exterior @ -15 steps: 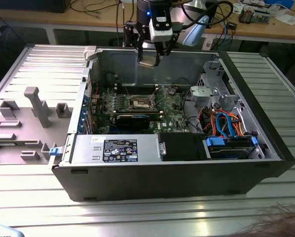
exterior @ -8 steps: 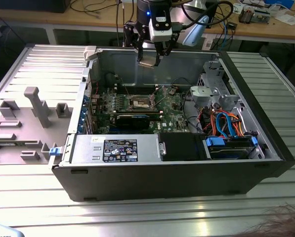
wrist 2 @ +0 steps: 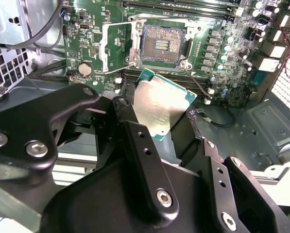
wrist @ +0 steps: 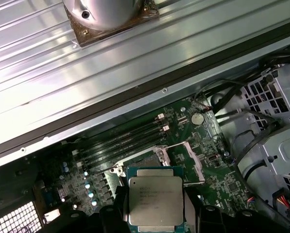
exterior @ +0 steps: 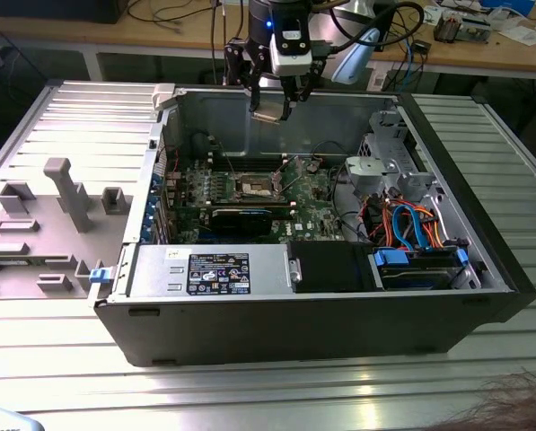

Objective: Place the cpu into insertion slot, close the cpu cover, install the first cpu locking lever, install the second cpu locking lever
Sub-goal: 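Place the cpu into insertion slot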

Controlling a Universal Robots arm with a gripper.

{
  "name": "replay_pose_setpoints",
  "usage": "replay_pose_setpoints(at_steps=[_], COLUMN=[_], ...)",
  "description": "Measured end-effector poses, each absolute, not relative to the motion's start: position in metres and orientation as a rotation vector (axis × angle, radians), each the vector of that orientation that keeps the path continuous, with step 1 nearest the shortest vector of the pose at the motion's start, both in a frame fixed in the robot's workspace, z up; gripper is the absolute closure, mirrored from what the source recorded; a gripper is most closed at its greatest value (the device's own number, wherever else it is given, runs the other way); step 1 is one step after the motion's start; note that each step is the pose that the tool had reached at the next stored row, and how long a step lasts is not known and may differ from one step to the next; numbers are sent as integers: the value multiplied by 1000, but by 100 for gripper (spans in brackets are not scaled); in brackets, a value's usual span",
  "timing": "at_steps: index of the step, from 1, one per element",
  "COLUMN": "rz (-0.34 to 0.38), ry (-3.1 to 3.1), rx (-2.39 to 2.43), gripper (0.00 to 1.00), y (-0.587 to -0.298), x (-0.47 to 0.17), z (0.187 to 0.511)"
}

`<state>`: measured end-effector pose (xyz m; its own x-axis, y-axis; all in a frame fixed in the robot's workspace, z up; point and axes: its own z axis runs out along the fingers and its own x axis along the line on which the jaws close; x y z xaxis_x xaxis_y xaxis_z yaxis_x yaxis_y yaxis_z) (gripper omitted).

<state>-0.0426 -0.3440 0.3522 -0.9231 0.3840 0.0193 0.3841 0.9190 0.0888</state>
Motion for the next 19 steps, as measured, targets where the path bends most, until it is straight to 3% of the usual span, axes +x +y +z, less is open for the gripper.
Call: replay_pose_setpoints(at_steps=[19], rz=[-143], ry=[-3065], rx=[-676], gripper=[46], y=[-344], x=[-43], z=[352])
